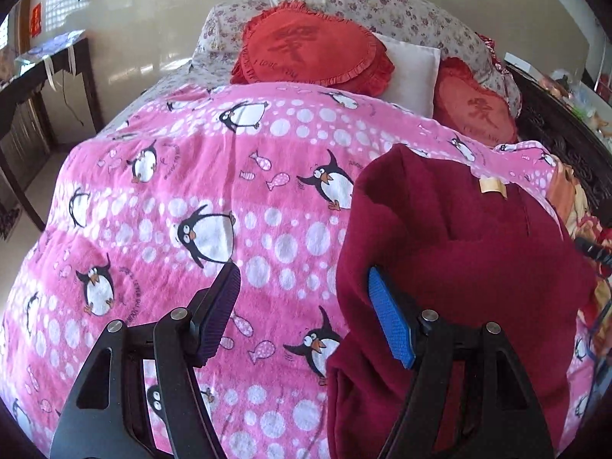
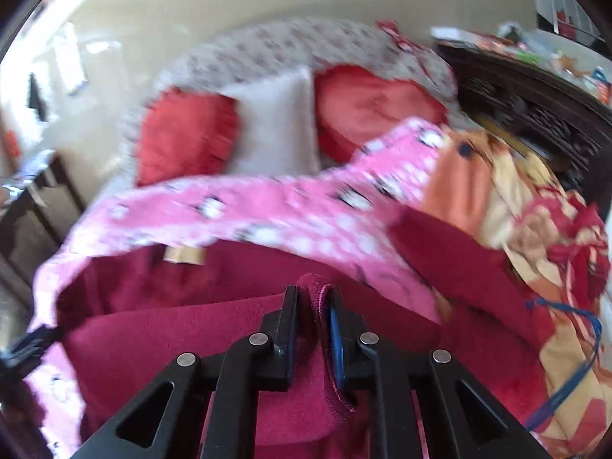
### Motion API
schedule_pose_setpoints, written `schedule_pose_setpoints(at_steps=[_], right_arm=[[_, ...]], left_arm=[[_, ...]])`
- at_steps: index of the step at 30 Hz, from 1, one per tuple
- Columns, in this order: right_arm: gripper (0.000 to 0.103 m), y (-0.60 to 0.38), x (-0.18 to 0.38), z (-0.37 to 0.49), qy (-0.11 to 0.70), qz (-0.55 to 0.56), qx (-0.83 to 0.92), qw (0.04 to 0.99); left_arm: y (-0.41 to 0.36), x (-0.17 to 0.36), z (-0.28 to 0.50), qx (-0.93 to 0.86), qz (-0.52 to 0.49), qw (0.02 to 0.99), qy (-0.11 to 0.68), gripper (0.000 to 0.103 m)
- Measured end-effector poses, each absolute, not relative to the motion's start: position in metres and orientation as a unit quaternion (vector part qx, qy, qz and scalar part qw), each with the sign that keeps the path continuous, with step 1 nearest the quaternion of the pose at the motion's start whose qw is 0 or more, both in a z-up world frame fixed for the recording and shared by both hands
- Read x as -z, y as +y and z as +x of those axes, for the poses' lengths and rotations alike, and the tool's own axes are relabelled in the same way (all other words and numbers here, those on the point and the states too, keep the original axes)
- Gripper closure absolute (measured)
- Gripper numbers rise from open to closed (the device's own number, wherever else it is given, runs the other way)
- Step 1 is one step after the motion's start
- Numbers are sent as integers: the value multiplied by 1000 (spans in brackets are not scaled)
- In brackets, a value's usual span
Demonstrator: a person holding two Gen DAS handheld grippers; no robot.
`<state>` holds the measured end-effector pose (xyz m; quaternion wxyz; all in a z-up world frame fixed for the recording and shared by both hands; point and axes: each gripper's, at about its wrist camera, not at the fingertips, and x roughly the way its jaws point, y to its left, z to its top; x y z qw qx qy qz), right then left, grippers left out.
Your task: Fold small clothes
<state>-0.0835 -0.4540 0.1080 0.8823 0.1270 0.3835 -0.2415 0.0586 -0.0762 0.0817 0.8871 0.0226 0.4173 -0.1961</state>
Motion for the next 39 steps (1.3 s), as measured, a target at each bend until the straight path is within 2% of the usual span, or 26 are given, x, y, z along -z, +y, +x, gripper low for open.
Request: schedule_pose_setpoints(at_steps=[2, 4, 7, 8, 9, 10, 11, 14, 21, 22, 23, 24, 26, 31, 35, 37, 39], right_arm=[[90, -465, -89, -78, 417, 99, 278, 860], [90, -475, -88, -81, 426, 120, 275, 854], [86, -460, -115, -91, 377, 160, 243, 879], [73, -446, -124, -89, 361, 167, 200, 896], [49, -427, -129, -82, 355, 170, 138, 909], [40, -409, -131, -74, 355, 171, 83, 916], [36, -386, -133, -63, 355, 169, 21, 919], [36, -322, -133, -28, 362, 141, -98, 916], [38, -238, -113, 51, 392, 108, -209, 889], [44, -229, -108, 59, 402, 105, -218, 883], [70, -223, -102, 66, 415, 94, -223, 877], [89, -217, -97, 71, 427, 67, -208, 877], [95, -215, -94, 84, 427, 41, -168, 887], [96, -228, -82, 126, 418, 59, -105, 900], [95, -227, -82, 117, 418, 78, -115, 897], [88, -235, -93, 97, 424, 84, -116, 894], [63, -250, -108, 63, 411, 78, -95, 903]], left_arm=[[-73, -84, 60, 202, 6, 883, 424, 34], [-69, -92, 59, 205, 3, 887, 414, 33], [-60, -105, 55, 200, 8, 898, 392, 33], [-56, -107, 55, 196, 7, 901, 387, 33], [-52, -108, 55, 190, 6, 904, 384, 33], [-49, -108, 55, 186, 6, 904, 385, 33], [-46, -106, 55, 183, 5, 904, 387, 33], [-38, -97, 49, 179, 7, 900, 396, 33], [-45, -56, 32, 190, 43, 877, 440, 33], [-47, -52, 31, 193, 47, 874, 443, 33], [-49, -47, 31, 194, 52, 871, 448, 33], [-51, -42, 32, 192, 57, 869, 453, 33], [-50, -35, 34, 189, 52, 865, 463, 34], [-44, -34, 38, 180, 42, 863, 470, 33], [-38, -55, 35, 178, 38, 878, 444, 33], [-38, -68, 33, 179, 35, 886, 427, 33], [-43, -80, 31, 188, 29, 890, 414, 33]])
